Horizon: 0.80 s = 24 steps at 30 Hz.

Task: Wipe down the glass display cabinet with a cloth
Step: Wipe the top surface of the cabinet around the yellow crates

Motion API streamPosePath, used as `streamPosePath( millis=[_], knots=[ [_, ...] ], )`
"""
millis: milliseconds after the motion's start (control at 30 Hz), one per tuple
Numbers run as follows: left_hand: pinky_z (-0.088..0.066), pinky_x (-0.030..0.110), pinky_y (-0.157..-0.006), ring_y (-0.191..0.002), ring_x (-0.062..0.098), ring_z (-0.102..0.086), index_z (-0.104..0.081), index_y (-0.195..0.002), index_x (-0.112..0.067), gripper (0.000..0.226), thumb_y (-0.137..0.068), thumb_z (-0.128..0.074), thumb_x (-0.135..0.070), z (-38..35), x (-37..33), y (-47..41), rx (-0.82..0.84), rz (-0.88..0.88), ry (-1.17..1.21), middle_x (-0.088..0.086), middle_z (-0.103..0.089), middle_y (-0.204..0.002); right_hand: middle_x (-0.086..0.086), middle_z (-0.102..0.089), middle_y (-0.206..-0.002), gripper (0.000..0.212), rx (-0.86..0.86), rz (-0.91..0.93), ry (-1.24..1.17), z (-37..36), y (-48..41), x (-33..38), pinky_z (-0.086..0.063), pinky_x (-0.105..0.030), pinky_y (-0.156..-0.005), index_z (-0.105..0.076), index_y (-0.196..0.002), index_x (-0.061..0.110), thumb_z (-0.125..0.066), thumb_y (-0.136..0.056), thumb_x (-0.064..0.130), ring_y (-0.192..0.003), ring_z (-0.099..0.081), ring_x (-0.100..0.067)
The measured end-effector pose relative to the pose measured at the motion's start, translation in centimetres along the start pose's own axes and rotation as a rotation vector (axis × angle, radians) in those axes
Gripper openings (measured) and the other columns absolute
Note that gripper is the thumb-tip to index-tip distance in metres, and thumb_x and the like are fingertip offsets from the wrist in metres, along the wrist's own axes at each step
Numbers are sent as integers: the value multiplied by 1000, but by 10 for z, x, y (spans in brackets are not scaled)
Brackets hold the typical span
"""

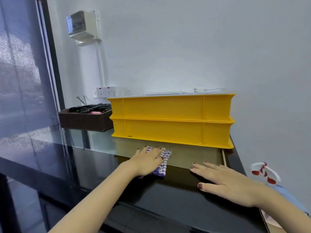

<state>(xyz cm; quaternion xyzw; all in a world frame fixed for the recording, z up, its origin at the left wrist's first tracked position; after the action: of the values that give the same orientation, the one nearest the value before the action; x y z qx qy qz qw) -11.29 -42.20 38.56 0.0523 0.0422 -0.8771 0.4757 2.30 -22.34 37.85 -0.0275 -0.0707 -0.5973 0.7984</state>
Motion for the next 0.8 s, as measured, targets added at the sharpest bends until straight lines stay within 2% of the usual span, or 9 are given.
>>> streamPosePath(
  millis=[133,233,333,400,500,600,733,800],
  knots=[
    [2,36,-115,-145,15,4,-7,-151,-33,52,-101,-22,-37,-2,22,34,-38,-55,37,-11,-4,-158,40,10,-138,54,25,-21,0,2,3,1,5,-25,-113,-1,-143,53,-20,-93,61,-132,10,11],
    [-2,32,-114,-145,12,1,-8,-150,-32,51,-102,-24,-36,6,76,44,-47,4,32,-13,-4,-157,34,8,-146,52,43,-74,-42,5,4,7,5,-22,-112,-2,-146,47,-22,-98,52,-138,8,6],
    [-15,34,-113,-143,20,-13,-16,-150,-22,49,-103,-24,-31,21,155,37,-109,191,13,-4,-13,-158,16,9,-157,52,47,-189,-26,6,3,17,5,-28,-115,1,-150,33,-18,-103,41,-144,9,-6],
    [-21,41,-111,-141,25,-21,-23,-148,-25,48,-101,-25,-34,29,204,32,-163,366,32,0,-25,-155,6,10,-159,53,36,-283,24,1,3,25,2,-31,-117,3,-151,25,-14,-103,38,-146,8,-12],
    [-23,47,-108,-138,31,-25,-30,-142,-28,47,-97,-25,-40,30,222,18,-152,460,-25,7,-33,-150,3,6,-159,53,-59,-396,57,-8,4,35,-3,-32,-117,0,-152,20,-12,-103,37,-146,2,-15],
    [-19,49,-109,-138,33,-23,-30,-141,-25,47,-97,-24,-39,24,173,4,-143,323,-50,11,-33,-149,3,5,-159,53,-91,-445,46,-8,10,39,-3,-30,-117,-1,-152,21,-12,-103,37,-146,1,-13],
    [-3,47,-115,-145,27,-2,-15,-150,-23,53,-98,-21,-36,4,50,8,-50,-63,-11,3,-15,-158,5,0,-159,52,-98,-489,59,-6,13,41,-5,-30,-117,-2,-152,22,-12,-103,36,-146,-1,-12],
    [-4,42,-116,-145,23,-2,-13,-150,-24,55,-97,-21,-37,-4,-2,24,-43,-221,18,1,-13,-158,4,-3,-160,51,-104,-500,61,-6,13,43,-7,-32,-117,-4,-152,21,-13,-104,35,-146,-4,-12]
  ],
)
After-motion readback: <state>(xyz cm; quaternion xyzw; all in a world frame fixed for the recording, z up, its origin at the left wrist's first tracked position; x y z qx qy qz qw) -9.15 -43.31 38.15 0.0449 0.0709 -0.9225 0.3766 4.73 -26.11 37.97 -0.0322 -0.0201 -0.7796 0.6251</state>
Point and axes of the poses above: each hand's wrist, its own y-axis away from the middle knuckle, its own z-axis out of the back of the hand, x = y × z, the point moved 4 cm from there along -y, towards the middle knuckle
